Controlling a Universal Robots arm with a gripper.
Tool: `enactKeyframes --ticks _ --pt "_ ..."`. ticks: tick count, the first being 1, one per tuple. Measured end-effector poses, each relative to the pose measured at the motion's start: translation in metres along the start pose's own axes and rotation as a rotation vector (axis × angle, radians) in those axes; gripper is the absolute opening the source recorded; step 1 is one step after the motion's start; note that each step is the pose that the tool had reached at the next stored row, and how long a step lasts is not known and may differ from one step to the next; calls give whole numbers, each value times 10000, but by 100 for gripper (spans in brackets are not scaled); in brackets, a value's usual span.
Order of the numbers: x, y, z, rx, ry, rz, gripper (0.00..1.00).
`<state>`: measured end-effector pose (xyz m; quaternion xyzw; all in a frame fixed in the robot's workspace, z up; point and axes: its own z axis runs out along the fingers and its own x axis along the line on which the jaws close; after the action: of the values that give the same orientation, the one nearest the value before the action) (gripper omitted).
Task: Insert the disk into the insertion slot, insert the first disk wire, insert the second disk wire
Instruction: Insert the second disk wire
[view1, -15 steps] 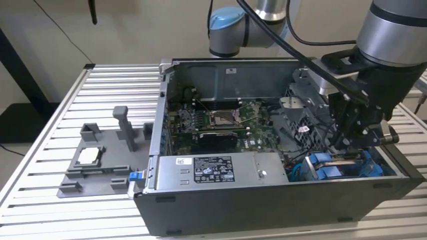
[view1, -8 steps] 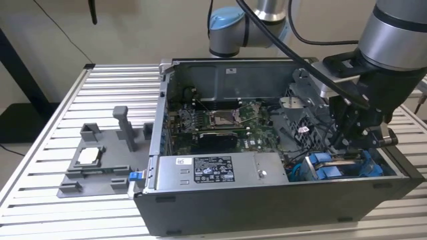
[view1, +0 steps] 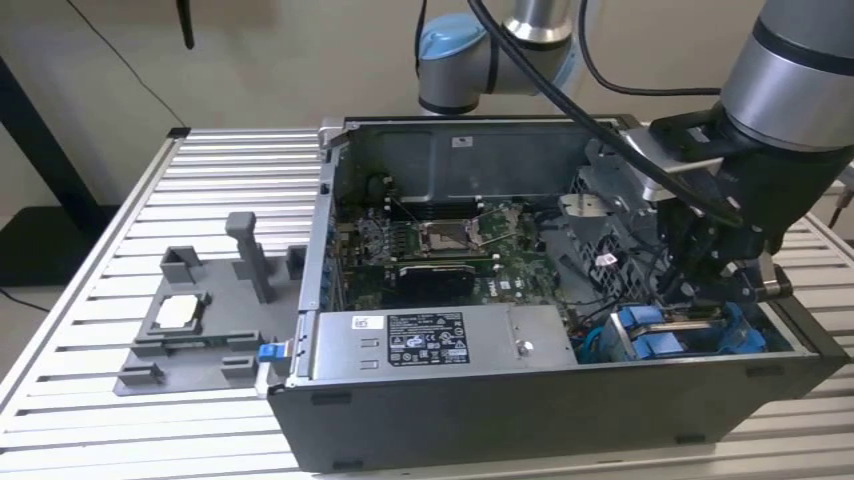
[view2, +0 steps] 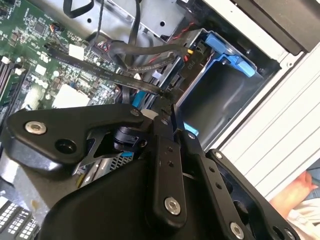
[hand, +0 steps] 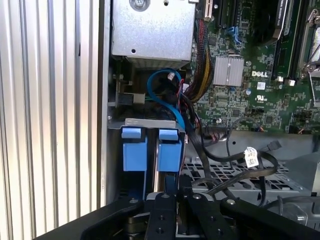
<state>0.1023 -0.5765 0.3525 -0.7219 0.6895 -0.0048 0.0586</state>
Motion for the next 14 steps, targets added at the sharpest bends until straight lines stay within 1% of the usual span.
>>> enactKeyframes --ticks 5,7,10,14 --pt "16 -49 16 -155 -16 16 15" --pt "23 -70 20 -203 -19 22 15" --pt "33 -92 28 -234 -21 43 15" --pt "37 -106 47 -238 -49 124 15"
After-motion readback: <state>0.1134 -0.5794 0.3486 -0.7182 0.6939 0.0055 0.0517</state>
